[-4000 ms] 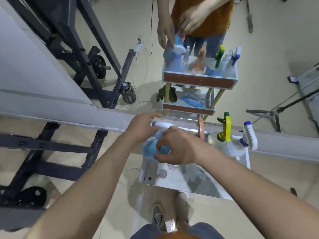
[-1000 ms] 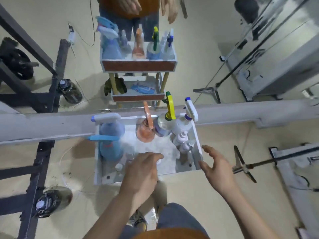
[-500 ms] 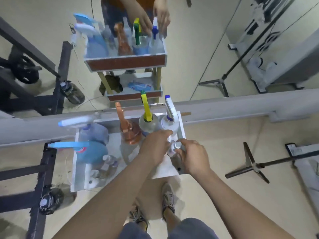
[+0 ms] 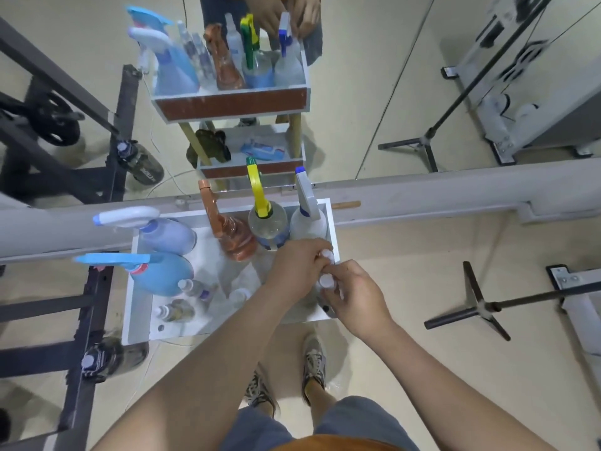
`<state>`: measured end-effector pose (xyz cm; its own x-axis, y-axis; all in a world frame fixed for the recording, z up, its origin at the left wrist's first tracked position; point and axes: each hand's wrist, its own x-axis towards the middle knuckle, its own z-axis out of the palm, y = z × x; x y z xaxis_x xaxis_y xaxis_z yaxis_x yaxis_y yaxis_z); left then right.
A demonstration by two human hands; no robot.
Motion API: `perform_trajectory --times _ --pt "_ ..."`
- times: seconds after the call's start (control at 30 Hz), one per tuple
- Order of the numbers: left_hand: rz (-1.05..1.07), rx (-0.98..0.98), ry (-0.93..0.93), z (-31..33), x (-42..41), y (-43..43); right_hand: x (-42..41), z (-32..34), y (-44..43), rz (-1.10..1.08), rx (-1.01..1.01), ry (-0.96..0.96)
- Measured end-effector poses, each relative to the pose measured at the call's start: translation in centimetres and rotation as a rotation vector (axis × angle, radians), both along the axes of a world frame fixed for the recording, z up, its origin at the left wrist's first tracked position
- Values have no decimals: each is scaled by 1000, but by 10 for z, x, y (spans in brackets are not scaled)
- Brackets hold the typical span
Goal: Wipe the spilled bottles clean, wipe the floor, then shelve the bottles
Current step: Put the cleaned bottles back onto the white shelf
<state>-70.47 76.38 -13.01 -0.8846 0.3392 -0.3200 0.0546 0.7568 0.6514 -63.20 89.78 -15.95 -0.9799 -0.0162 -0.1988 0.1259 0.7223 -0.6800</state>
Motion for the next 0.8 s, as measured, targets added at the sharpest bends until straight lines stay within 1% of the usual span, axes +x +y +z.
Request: perform_trajectory --times 0.07,0.17,0.23,0.3,0.37,0.4,0.43,0.5,0.53,0.57,0.67,0.73,0.8 --pt "58 68 -60 -1 -1 -4 3 0 -4 -51 -31 23" --pt "83 90 -117 -1 -3 -3 6 -2 -9 -92 -15 21" --pt "161 128 -103 5 2 -7 5 -2 -8 -92 17 7" --pt "246 128 46 18 14 -26 5 -2 -3 -80 44 6" --pt "278 24 236 25 31 -59 6 0 0 -60 50 25" --pt "274 -57 273 26 41 -78 6 1 0 -47 52 41" --pt "257 -141 252 22 50 -95 6 2 0 -30 59 54" --pt "219 -232 88 5 65 -115 5 2 -1 11 105 79" --pt "217 -219 12 -6 71 -119 4 2 -2 31 145 102" --pt "232 -189 -22 -14 74 -120 3 1 -2 47 186 131" --pt "241 -182 67 -23 74 -115 1 0 -1 70 252 186" --pt "190 -164 121 -20 75 -104 0 0 0 86 275 194" --pt "102 -106 129 -16 79 -85 -2 -1 -1 90 290 206"
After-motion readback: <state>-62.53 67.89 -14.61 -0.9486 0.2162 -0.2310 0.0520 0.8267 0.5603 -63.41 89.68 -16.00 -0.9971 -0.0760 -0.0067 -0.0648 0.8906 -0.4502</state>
